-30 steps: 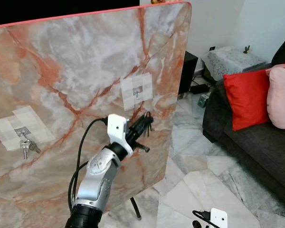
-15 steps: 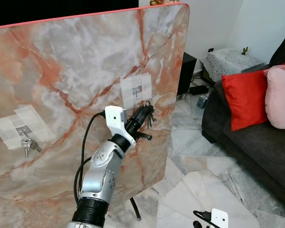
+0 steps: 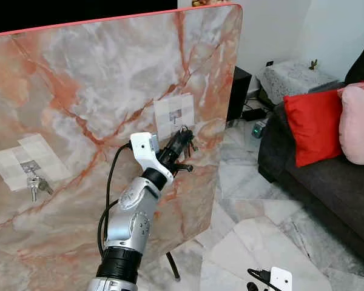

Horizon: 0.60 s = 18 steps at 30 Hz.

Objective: Hang keys on a hook

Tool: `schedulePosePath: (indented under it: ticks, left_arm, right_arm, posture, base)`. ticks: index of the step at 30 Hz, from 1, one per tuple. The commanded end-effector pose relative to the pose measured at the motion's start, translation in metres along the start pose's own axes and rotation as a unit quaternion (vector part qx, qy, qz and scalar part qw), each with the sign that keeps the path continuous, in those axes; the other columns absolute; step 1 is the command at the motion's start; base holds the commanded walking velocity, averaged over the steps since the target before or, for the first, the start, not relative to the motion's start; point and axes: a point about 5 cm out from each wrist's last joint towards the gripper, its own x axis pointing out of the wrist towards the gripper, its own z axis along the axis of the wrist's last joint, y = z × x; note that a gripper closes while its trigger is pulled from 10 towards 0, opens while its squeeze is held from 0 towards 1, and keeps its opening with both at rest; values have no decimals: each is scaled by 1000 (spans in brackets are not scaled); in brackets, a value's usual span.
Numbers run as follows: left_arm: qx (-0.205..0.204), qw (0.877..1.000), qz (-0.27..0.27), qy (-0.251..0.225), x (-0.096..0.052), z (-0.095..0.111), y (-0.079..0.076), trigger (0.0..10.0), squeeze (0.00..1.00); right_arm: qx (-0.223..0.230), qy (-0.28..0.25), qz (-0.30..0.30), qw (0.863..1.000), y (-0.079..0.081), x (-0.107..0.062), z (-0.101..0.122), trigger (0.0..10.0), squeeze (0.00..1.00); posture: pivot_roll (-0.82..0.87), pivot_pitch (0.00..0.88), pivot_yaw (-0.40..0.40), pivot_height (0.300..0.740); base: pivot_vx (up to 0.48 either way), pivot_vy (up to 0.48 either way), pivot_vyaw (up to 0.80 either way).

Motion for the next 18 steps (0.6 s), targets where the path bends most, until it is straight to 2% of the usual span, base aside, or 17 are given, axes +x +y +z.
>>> schedulePosePath:
  ticks: [1,6,8,18]
  left_arm:
    - [-7,1000,2,-6,6,2,-2,10000,0]
    - [-19,1000,11,-9,8,2,-1,10000,0]
    - [-42,999,21,-12,9,2,1,10000,0]
    - [-53,998,37,-14,9,1,8,10000,0]
  right_arm:
    - [4,-2,-3,1000,-1,0,1,10000,0]
    - [5,-2,-4,1000,-1,0,1,10000,0]
    - [5,-2,-4,1000,-1,0,0,10000,0]
    - [3,0,-1,1000,-1,0,0,10000,0]
  posture:
    - [-18,0,-27,740]
    - [-18,0,-27,740]
    - [-25,0,-25,740]
    - [-24,0,-23,740]
  base:
    - [0,0,0]
    - [0,0,0]
    - [0,0,0]
    - [0,0,0]
